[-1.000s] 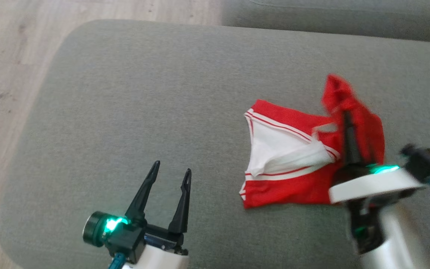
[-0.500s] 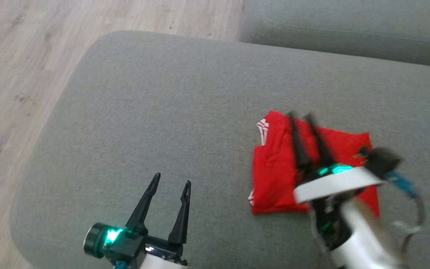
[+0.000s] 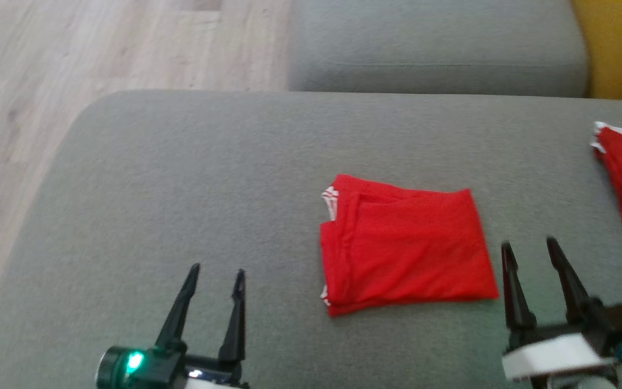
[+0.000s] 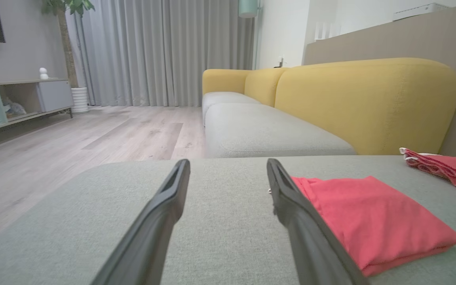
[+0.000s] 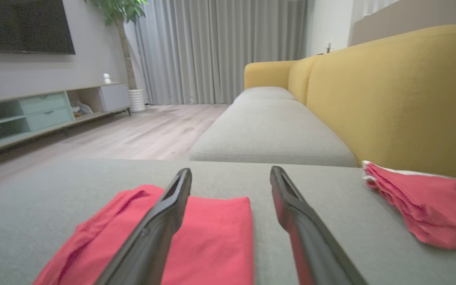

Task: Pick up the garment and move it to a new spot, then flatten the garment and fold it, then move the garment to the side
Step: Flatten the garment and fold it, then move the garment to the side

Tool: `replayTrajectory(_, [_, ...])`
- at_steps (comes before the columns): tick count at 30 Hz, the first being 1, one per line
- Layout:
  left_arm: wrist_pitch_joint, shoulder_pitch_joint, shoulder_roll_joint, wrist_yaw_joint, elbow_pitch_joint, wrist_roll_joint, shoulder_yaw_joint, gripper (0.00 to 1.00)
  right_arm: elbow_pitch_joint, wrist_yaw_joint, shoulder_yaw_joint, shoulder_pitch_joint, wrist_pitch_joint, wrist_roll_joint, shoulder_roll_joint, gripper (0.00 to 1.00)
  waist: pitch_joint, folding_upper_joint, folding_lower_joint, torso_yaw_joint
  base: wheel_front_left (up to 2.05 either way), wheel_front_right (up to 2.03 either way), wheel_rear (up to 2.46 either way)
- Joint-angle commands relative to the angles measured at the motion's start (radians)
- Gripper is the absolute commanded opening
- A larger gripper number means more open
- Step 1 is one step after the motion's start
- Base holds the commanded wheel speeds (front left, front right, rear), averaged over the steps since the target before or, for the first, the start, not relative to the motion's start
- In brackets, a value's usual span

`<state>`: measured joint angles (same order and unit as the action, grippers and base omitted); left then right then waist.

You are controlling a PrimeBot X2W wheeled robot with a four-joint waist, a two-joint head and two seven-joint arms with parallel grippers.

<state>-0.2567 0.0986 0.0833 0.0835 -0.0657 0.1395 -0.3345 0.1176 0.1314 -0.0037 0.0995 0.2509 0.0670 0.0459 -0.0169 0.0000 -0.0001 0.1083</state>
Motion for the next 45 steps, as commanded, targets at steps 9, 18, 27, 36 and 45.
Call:
replayTrajectory(9, [-0.005,0.034,-0.021,0.007,-0.018,-0.004,0.089,1.0,-0.047,-0.001,0.033,0.066,0.011,-0.001,0.028,1.0,-0.033,0.0,0.0001,-0.069,0.0,0.0,0.0])
replayTrajectory(18, [-0.005,0.047,-0.029,-0.011,-0.052,0.014,0.118,1.0,-0.008,-0.001,0.083,0.08,0.011,0.008,0.034,1.0,-0.059,0.0,0.0001,-0.073,0.0,0.0,0.0])
replayTrajectory(27, [-0.005,0.051,-0.032,-0.02,-0.061,0.012,0.133,1.0,0.008,-0.001,0.092,0.086,0.011,0.004,0.032,1.0,-0.067,0.0,0.0001,-0.067,0.0,0.0,0.0])
replayTrajectory(36, [-0.005,0.029,-0.033,-0.021,-0.063,0.033,0.123,1.0,0.212,-0.001,0.083,-0.051,0.011,0.136,0.029,1.0,0.011,0.0,0.0001,-0.021,0.0,0.0,0.0])
replayTrajectory(45, [-0.005,-0.013,-0.033,-0.011,-0.077,0.059,0.096,1.0,0.54,-0.001,0.043,-0.334,-0.051,0.145,0.066,1.0,0.093,0.0,0.0001,0.04,0.0,0.0,0.0])
